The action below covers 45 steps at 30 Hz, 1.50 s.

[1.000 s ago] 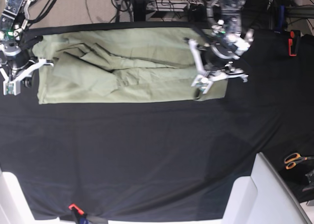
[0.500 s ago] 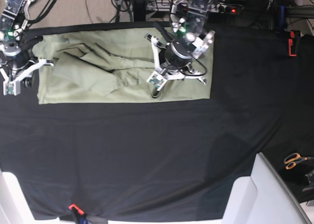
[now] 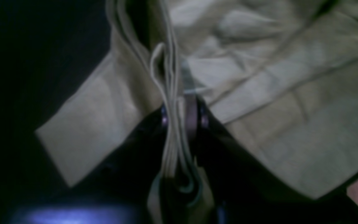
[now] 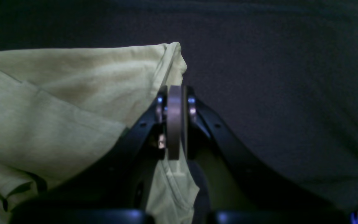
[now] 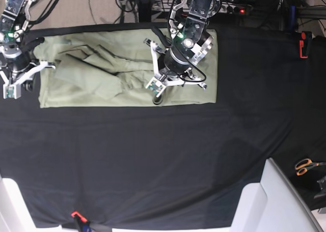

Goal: Fold the T-shirt properly
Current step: 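Carry the shirt end with the left gripper toward the right gripper, then lay the folded end flat with the left gripper and release it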

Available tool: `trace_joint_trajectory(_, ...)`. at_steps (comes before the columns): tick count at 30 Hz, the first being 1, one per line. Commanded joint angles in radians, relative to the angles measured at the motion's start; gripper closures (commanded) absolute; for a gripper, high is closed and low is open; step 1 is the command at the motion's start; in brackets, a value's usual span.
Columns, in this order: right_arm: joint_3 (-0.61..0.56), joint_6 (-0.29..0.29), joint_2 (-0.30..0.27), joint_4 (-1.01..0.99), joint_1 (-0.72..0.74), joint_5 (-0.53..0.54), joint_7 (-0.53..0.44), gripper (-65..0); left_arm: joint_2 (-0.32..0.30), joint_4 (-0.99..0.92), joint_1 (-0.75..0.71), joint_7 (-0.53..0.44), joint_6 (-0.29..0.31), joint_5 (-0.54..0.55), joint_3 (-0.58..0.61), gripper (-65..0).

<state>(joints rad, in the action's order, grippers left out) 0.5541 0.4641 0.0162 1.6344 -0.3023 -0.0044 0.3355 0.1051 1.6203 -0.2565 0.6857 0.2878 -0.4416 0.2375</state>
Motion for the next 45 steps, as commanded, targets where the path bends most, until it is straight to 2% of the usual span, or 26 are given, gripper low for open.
trace_joint_trajectory(1,0.004,0.0,-0.011,0.017,0.004,0.011,-0.025,-2.3,0.009,0.011,0.013,-0.017,0.0,0.005,0.007,0.0)
trace_joint_trajectory(4,0.004,0.0,-0.011,0.017,0.004,0.011,-0.025,-2.3,0.009,0.011,0.018,-0.017,0.0,0.016,0.009,0.0)
trace_joint_trajectory(10,0.004,0.0,-0.011,0.017,0.004,0.011,-0.025,-2.3,0.009,-0.015,0.047,-0.013,0.0,0.106,0.009,0.0)
trace_joint_trajectory(20,0.002,0.0,-0.011,0.017,0.005,0.01,-0.025,-2.3,0.009,-0.074,0.05,-0.017,0.0,0.109,0.061,0.0)
trace_joint_trajectory(45,0.002,0.0,-0.012,0.017,0.008,0.011,-0.025,-2.3,0.017,-0.074,0.078,-0.017,-0.002,0.111,0.062,0.0)
